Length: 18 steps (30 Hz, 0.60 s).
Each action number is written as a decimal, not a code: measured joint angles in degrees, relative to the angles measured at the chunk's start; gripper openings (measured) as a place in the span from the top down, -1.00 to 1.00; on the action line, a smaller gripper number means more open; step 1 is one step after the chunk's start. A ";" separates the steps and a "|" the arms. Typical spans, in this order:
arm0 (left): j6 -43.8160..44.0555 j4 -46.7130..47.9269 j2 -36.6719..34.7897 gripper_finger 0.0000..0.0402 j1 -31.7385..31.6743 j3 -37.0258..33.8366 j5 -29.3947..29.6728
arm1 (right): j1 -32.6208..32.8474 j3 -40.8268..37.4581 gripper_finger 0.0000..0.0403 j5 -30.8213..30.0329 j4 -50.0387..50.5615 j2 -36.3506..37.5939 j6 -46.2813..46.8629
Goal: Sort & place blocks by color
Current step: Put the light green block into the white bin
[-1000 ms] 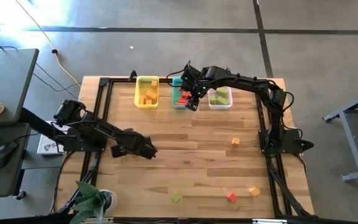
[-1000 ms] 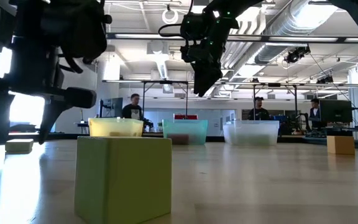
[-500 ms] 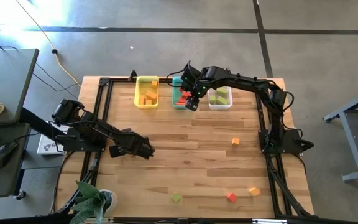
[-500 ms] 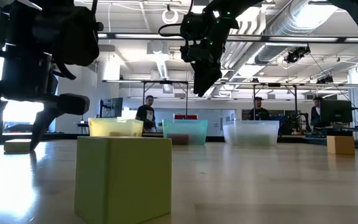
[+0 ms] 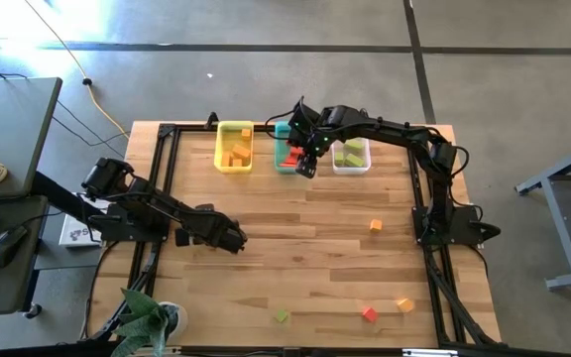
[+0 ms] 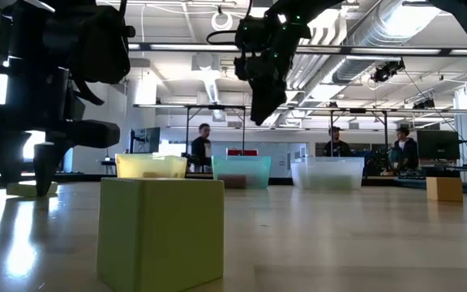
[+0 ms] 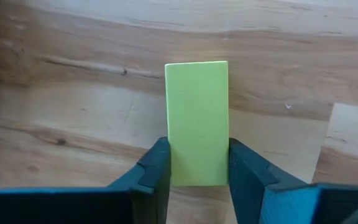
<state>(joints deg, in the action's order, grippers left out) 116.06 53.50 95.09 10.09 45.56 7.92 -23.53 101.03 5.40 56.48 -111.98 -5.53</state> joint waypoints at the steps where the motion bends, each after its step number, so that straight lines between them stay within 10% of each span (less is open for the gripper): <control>1: -0.57 0.01 0.00 0.52 0.00 0.13 0.37 | 0.00 0.00 0.06 0.79 -0.11 0.00 -0.42; 18: -30.78 -3.81 -2.35 0.52 -0.12 2.49 8.37 | -0.45 0.00 0.06 18.15 -1.83 -0.02 9.70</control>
<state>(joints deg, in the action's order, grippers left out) 85.28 49.69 92.74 9.96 48.05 16.30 -23.98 101.03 23.55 54.65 -112.00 4.17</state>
